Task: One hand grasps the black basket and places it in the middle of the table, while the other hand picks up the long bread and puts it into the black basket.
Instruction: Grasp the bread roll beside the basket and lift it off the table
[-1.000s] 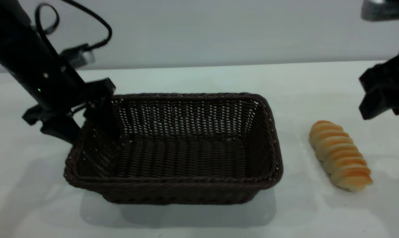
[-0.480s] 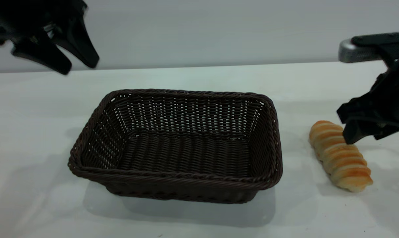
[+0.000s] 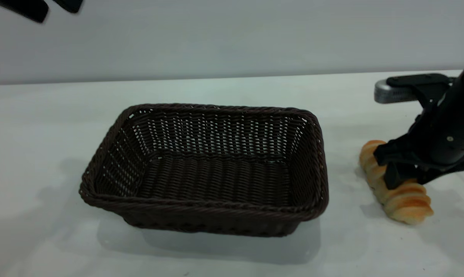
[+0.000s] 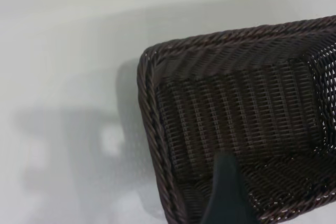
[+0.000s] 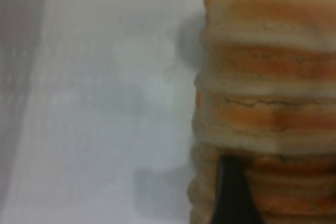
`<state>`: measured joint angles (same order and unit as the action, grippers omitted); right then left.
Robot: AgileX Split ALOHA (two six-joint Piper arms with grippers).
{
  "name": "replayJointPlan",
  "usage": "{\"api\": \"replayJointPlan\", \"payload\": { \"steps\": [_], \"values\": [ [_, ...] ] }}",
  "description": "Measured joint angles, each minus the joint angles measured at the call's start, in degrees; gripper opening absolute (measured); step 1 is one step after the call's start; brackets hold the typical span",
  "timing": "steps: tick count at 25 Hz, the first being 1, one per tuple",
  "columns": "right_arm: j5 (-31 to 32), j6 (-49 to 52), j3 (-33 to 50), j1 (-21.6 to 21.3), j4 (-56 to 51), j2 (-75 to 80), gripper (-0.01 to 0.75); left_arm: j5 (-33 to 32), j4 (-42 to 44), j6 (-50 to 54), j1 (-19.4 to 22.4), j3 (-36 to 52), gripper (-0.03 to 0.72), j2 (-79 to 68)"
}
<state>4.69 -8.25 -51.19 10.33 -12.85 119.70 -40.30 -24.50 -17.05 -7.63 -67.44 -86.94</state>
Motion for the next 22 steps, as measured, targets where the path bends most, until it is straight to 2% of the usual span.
{"api": "replayJointPlan", "payload": {
  "steps": [2,4,5,8,10,17,22],
  "values": [
    [-0.48,0.0,-0.31,0.0,0.0,1.09,0.447,-0.6,0.6,0.0,0.0,0.0,0.571,1.78],
    [-0.81,0.0,-0.38,0.0,0.0,1.87,0.383,-0.87,0.87,0.29,0.0,0.0,0.571,3.21],
    [-0.8,0.0,-0.38,0.0,0.07,2.07,0.335,-1.01,0.87,0.34,0.0,0.0,0.571,3.59],
    [0.38,-0.98,-0.85,-0.05,1.97,2.13,0.119,-1.87,1.05,0.34,0.0,0.0,0.571,4.04],
    [2.22,-1.4,-1.46,-0.43,3.37,1.76,0.058,-2.39,1.24,0.34,0.0,0.07,0.571,4.04],
    [8.56,-1.52,-1.74,-2.19,4.84,-8.42,0.042,-2.48,1.24,0.34,0.0,0.07,0.571,4.04],
    [9.97,-1.52,-1.8,1.72,4.47,-19.64,0.041,-2.48,1.25,0.34,0.0,0.07,0.571,4.04]
  ]
}}
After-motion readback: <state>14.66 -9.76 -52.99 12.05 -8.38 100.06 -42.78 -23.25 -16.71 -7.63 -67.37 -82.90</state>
